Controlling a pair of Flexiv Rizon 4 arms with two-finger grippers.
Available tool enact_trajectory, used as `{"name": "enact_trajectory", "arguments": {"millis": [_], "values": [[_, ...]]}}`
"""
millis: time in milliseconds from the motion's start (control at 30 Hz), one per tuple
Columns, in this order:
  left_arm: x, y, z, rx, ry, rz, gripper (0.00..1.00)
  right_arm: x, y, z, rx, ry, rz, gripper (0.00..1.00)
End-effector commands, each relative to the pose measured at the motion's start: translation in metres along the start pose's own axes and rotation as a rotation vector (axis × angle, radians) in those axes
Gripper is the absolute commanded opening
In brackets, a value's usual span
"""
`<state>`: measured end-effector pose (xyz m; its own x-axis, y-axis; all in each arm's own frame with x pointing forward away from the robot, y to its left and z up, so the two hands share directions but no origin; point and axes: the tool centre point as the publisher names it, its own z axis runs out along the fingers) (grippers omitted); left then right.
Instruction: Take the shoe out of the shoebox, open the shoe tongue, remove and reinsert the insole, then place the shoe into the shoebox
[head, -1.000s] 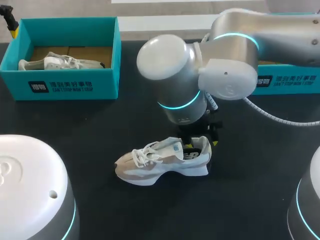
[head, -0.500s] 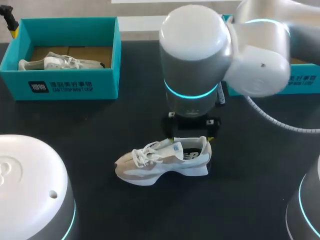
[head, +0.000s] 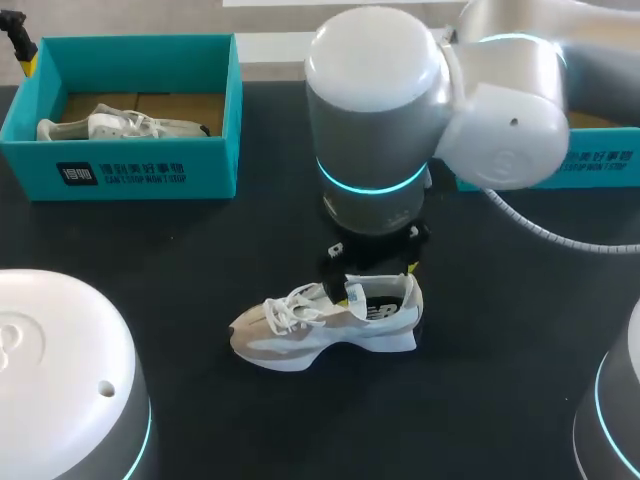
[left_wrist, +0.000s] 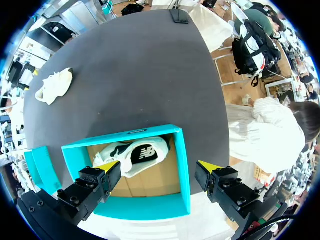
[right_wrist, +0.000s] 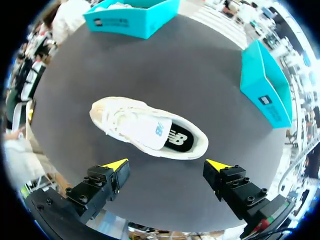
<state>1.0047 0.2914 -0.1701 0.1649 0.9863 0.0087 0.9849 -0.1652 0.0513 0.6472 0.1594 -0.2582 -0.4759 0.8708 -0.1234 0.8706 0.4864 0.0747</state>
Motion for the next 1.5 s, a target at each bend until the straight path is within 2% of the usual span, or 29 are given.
{"name": "enact_trajectory", "arguments": {"millis": [33,333,400,467,500,633,767,933,1000,1033,1067,1133,1200,1333,1500], "values": [[0.0,0.0,0.0,-0.001,0.002,0.001,1.0,0.002,0.005,0.002,0.057,0.009,-0.344,1.0],[0.0,0.0,0.0,-0.001,0.002,0.001,1.0,0.002,0.005,0.002,0.057,0.009,-0.344,1.0],[0.0,0.0,0.0,-0.001,0.002,0.001,1.0,-0.003,0.001,0.002,-0.027,0.101,-0.371,1.0],[0.0,0.0,0.0,-0.001,0.002,0.001,1.0,-0.008,-0.001,0.0,-0.074,0.165,-0.406,1.0],[0.0,0.0,0.0,-0.001,0.002,0.001,1.0,-0.013,-0.003,-0.001,-0.09,0.173,-0.403,1.0],[0.0,0.0,0.0,-0.001,0.002,0.001,1.0,-0.02,-0.005,-0.001,-0.111,0.227,-0.539,1.0],[0.0,0.0,0.0,-0.001,0.002,0.001,1.0,-0.028,-0.008,0.0,-0.165,0.259,-0.672,1.0],[0.0,0.0,0.0,-0.001,0.002,0.001,1.0,-0.037,-0.011,0.005,-0.278,0.306,-0.864,1.0],[0.0,0.0,0.0,-0.001,0.002,0.001,1.0,-0.038,-0.012,0.008,-0.316,0.291,-0.955,1.0],[0.0,0.0,0.0,-0.001,0.002,0.001,1.0,-0.039,-0.013,0.01,-0.357,0.343,-0.983,1.0],[0.0,0.0,0.0,-0.001,0.002,0.001,1.0,-0.04,-0.013,0.011,-0.375,0.348,-1.025,1.0],[0.0,0.0,0.0,-0.001,0.002,0.001,1.0,-0.04,-0.012,0.014,-0.391,0.327,-1.051,1.0],[0.0,0.0,0.0,-0.001,0.002,0.001,1.0,-0.042,-0.01,0.014,-0.474,0.363,-1.044,1.0],[0.0,0.0,0.0,-0.001,0.002,0.001,1.0,-0.046,-0.008,0.019,-0.413,0.336,-1.084,1.0],[0.0,0.0,0.0,-0.001,0.002,0.001,1.0,-0.046,-0.008,0.019,-0.413,0.336,-1.084,1.0]]}}
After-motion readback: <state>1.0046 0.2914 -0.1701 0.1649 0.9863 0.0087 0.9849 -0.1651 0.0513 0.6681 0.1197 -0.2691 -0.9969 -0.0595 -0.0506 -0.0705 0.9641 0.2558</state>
